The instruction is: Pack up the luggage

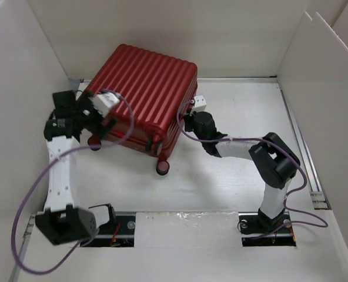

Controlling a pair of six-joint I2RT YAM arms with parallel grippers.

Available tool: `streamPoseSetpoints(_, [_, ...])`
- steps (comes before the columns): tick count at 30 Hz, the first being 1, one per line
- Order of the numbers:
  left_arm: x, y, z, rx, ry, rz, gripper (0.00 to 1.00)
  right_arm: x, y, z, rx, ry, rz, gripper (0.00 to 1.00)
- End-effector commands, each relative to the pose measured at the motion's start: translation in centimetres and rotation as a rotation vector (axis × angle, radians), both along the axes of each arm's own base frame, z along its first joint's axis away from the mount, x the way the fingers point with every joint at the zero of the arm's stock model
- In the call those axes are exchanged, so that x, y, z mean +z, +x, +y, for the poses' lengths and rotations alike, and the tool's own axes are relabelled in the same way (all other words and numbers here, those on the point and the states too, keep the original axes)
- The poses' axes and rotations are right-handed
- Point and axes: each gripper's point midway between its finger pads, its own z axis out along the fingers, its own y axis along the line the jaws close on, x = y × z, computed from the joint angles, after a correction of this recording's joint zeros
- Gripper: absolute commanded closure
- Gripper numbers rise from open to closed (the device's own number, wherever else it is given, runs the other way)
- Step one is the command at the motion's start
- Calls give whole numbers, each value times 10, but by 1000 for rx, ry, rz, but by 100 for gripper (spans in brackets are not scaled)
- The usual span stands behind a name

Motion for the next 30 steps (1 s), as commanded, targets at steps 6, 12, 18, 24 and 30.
streamPoseSetpoints(6, [-22, -134, -141, -488, -61, 95, 0, 18, -117, 130, 515, 125, 44, 100])
streamPoseSetpoints(12, [-32, -145, -142, -409, -128, 281, 0, 17, -129, 142, 523, 130, 49, 100])
streamPoseSetpoints(18, [-34, -120, -113, -164, -74, 145, 0, 12, -134, 146, 507, 140, 69, 100])
streamPoseSetpoints(24, [-50, -110, -72, 87, 17, 125, 0, 3, -132, 143, 479, 132, 84, 100])
streamPoseSetpoints(30, [-57, -105, -97, 26, -103, 125, 4, 1, -131, 141, 466, 131, 95, 100])
